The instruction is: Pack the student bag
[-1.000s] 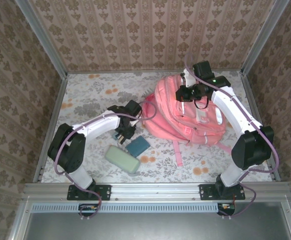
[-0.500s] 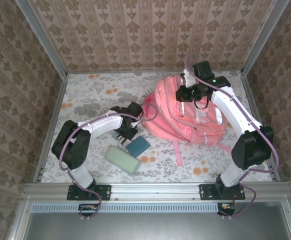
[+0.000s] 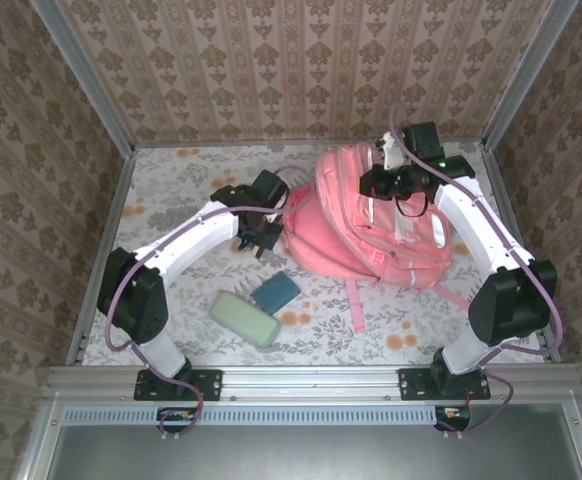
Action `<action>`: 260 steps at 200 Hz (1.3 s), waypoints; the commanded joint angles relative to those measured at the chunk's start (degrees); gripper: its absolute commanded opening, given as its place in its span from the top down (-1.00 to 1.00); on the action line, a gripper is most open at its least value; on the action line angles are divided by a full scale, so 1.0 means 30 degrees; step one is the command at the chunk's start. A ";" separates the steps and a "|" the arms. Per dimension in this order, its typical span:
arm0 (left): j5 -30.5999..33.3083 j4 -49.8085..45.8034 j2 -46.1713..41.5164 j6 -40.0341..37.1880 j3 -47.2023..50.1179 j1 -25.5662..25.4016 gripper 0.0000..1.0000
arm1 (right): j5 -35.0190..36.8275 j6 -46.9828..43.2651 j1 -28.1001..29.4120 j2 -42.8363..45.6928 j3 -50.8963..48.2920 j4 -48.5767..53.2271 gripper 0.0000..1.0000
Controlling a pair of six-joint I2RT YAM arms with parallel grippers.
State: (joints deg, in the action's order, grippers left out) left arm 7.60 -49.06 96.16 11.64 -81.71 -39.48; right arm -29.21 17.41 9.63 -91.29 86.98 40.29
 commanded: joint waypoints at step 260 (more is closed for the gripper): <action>-0.5292 0.5067 0.6291 0.9055 -0.7626 -0.1997 -0.28 | -0.4063 0.2955 -0.1569 0.1945 -0.1801 -0.5015 1.00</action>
State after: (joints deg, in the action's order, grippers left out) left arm -12.12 -31.42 122.58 39.00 -106.74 -46.17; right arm -37.71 25.78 5.37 -88.99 81.73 31.79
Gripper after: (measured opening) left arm 0.631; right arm 0.042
